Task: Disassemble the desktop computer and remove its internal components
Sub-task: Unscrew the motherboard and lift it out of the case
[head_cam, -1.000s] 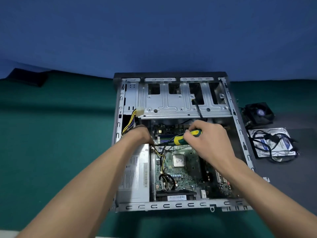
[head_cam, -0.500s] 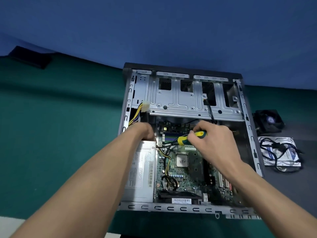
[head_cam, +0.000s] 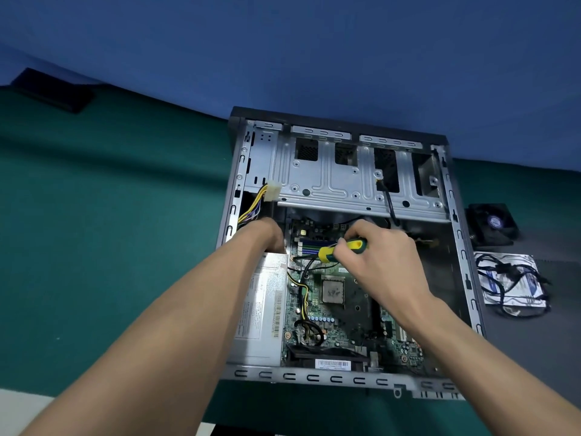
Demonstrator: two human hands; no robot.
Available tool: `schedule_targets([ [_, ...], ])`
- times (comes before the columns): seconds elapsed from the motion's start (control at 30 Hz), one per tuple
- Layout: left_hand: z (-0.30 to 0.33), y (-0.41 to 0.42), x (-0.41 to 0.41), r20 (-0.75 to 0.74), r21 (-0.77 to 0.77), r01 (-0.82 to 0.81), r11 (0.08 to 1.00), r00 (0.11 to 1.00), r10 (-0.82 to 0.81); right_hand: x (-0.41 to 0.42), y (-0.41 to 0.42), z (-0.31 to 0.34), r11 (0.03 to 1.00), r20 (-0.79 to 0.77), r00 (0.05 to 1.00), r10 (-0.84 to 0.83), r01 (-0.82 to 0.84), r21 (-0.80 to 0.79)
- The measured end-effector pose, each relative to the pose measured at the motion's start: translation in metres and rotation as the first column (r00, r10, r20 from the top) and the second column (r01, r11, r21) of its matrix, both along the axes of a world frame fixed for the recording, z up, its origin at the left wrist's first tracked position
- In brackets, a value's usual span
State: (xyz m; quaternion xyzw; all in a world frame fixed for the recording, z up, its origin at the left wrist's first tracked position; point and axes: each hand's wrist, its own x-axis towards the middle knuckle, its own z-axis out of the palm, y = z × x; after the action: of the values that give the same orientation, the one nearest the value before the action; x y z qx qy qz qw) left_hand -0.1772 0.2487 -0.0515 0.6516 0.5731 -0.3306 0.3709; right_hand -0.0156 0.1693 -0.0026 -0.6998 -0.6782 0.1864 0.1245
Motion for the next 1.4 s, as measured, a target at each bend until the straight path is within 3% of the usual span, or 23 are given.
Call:
schedule_targets([
  [0.4,0.004,-0.001,0.0,-0.014,0.01,0.032,0.999,0.999,-0.031,-0.013,0.007,0.004,0.999,0.09,0.995,0.036,-0.035,-0.009],
  [0.67,-0.003,0.002,0.002,-0.058,-0.057,0.055,0.997,0.997,-0.058,-0.048,0.044,0.02,0.994,0.35,0.936,0.038,0.0,-0.108],
  [0.77,-0.009,0.004,0.002,-0.065,-0.101,0.091,0.991,0.993,-0.098,-0.053,0.057,0.021,0.992,0.327,0.943,0.056,-0.016,-0.122],
  [0.93,-0.009,0.006,-0.001,-0.006,-0.098,0.033,0.995,0.999,-0.033,-0.045,0.057,0.022,0.982,0.101,0.986,0.132,-0.116,-0.15],
  [1.1,-0.012,0.008,-0.001,0.039,-0.112,-0.038,0.993,0.998,0.043,-0.039,0.041,0.023,0.988,0.213,0.966,0.147,-0.133,-0.081],
  [1.23,-0.011,0.009,-0.003,0.015,-0.121,-0.035,0.992,0.999,0.038,-0.035,0.038,0.029,0.963,0.005,0.985,0.171,-0.166,-0.214],
  [1.4,-0.008,0.008,-0.004,0.003,-0.146,-0.044,0.988,0.999,0.044,-0.038,0.031,0.034,0.971,0.175,0.968,0.181,-0.148,-0.187],
])
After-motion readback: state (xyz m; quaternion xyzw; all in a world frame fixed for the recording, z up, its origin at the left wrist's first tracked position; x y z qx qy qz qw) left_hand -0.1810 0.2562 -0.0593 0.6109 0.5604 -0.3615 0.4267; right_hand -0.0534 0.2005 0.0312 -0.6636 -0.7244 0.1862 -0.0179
